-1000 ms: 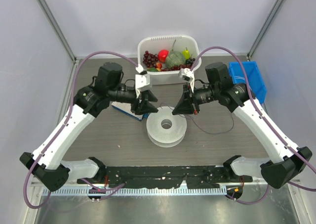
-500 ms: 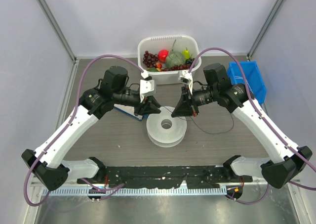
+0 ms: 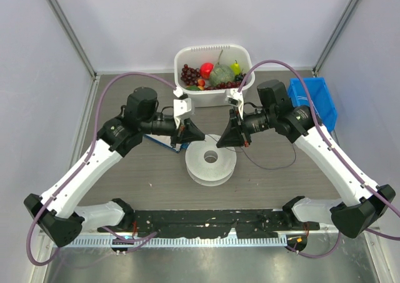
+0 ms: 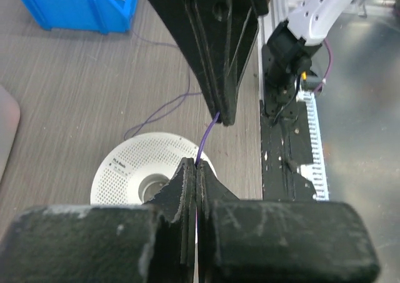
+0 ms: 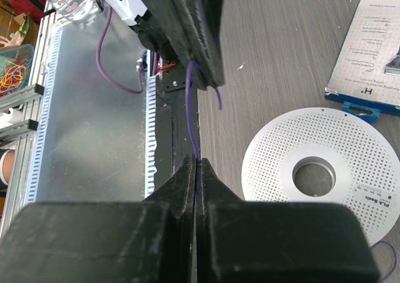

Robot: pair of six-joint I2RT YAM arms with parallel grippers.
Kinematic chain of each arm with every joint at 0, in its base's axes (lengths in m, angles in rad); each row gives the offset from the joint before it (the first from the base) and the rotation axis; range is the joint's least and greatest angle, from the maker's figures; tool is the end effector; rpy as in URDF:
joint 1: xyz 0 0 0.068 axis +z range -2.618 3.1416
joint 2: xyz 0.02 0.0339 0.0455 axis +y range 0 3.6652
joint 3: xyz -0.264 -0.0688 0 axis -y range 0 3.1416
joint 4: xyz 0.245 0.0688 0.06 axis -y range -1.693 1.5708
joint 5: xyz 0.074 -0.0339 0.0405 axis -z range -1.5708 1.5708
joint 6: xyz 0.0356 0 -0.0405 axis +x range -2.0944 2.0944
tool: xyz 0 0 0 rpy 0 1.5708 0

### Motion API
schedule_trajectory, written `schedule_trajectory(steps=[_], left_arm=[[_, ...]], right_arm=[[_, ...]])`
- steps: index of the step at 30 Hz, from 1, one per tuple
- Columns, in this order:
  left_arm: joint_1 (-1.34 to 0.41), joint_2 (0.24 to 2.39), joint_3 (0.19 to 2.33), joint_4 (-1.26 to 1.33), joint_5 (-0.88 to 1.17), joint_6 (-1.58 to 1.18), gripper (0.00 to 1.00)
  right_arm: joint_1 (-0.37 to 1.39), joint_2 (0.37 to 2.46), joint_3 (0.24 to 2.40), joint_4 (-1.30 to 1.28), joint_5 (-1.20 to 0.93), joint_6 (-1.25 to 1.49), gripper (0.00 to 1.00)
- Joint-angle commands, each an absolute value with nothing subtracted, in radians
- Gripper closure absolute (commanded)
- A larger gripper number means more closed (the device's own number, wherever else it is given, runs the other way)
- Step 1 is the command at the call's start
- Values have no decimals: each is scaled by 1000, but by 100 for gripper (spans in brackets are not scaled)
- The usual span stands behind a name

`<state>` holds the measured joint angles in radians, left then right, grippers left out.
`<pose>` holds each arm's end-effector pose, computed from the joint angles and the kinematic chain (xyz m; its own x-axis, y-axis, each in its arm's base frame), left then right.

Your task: Wrap the cables

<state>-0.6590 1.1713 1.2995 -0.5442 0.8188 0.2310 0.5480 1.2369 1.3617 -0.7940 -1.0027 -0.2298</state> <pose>0.1759 -0.1691 0.4078 -0.0943 0.2709 -0.9580 0.9944 0.0709 -0.0779 0.1911 0.1518 0.3952 -0.3232 -0.3409 -0.8828 -0.9430 0.0382 0.3305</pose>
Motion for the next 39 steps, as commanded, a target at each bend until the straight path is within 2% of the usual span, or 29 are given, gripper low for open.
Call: schedule_trajectory(steps=[1, 14, 19, 24, 28, 29, 30, 32, 34, 37, 38, 39], left_arm=[[-660, 1101, 1270, -301, 821, 11, 100], [-661, 1120, 1210, 84, 723, -468, 100], [-661, 1106, 1212, 3, 700, -390, 100], [-661, 1095, 1235, -199, 693, -240, 100], [-660, 1083, 1204, -193, 701, -265, 100], [-661, 1080, 1197, -172, 703, -288, 100], [-661, 1080, 1190, -144, 701, -308, 100], [-661, 1083, 1189, -114, 692, -347, 100], [-660, 1086, 1183, -98, 689, -370, 100], [-661, 1086, 1169, -95, 701, -385, 100], [-660, 1083, 1166, -104, 704, -382, 100], [-661, 1080, 1167, -129, 703, -362, 100]], right_arm=[[552, 1221, 1365, -767, -977, -235, 99], [551, 1233, 1332, -695, -997, -170, 99], [546, 1212, 1336, -704, -962, -176, 99], [528, 1200, 1367, -735, -950, -206, 99], [528, 1198, 1362, -721, -954, -199, 99], [528, 1198, 1361, -719, -956, -196, 98], [528, 1201, 1361, -712, -956, -192, 89], [528, 1201, 1359, -693, -956, -180, 85], [528, 1198, 1361, -657, -948, -154, 85], [528, 1184, 1353, -611, -937, -112, 89], [529, 1181, 1351, -600, -937, -109, 99], [528, 1180, 1354, -598, -937, -109, 99]])
